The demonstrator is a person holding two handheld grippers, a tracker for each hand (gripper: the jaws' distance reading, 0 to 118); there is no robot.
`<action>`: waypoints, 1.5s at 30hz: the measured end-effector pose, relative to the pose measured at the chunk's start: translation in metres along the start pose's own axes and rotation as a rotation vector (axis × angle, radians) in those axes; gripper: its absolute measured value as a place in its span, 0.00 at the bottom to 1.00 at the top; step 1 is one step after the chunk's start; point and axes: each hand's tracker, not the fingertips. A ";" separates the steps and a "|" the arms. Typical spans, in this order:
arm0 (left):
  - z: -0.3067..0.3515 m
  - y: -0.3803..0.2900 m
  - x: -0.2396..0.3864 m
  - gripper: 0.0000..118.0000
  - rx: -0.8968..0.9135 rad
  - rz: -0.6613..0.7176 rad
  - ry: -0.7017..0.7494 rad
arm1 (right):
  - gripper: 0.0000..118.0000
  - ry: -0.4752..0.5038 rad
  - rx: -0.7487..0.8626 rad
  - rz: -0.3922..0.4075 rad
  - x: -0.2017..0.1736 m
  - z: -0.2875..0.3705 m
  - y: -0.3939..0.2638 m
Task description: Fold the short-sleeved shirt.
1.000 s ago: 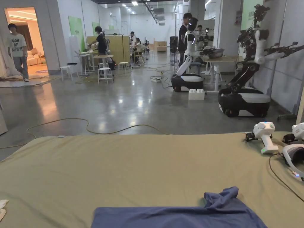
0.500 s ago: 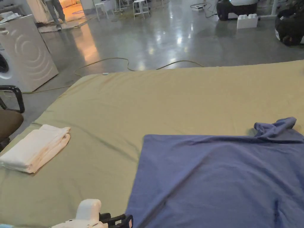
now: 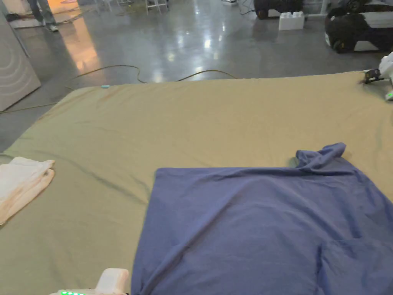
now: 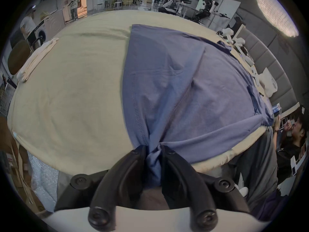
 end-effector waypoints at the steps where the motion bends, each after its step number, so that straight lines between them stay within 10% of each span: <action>1: -0.002 0.000 0.000 0.13 -0.009 -0.008 0.000 | 0.00 -0.015 -0.013 -0.002 0.003 -0.003 -0.001; 4: -0.010 -0.003 0.009 0.12 -0.041 -0.072 0.030 | 0.06 -0.069 -0.125 -0.014 0.017 -0.027 -0.009; 7: -0.018 -0.007 0.018 0.12 -0.060 -0.139 0.061 | 0.71 -0.088 -0.364 0.029 0.040 -0.082 -0.045; 12: -0.017 -0.009 0.016 0.12 -0.051 -0.115 0.056 | 0.68 -0.103 -0.536 0.013 0.059 -0.132 -0.090; 16: -0.016 -0.006 0.011 0.12 -0.054 -0.088 0.038 | 0.29 -0.057 -0.534 -0.011 0.058 -0.140 -0.093; 20: -0.016 -0.004 0.010 0.12 -0.056 -0.073 0.036 | 0.11 -0.056 -0.506 0.030 0.056 -0.133 -0.090; 33: 0.066 0.047 0.005 0.12 0.166 -0.014 -0.053 | 0.10 0.016 -0.390 -0.083 0.064 -0.134 -0.021; 45: -0.023 0.210 0.006 0.12 0.136 -0.093 0.073 | 0.12 -0.043 -0.504 -0.002 0.054 -0.331 0.067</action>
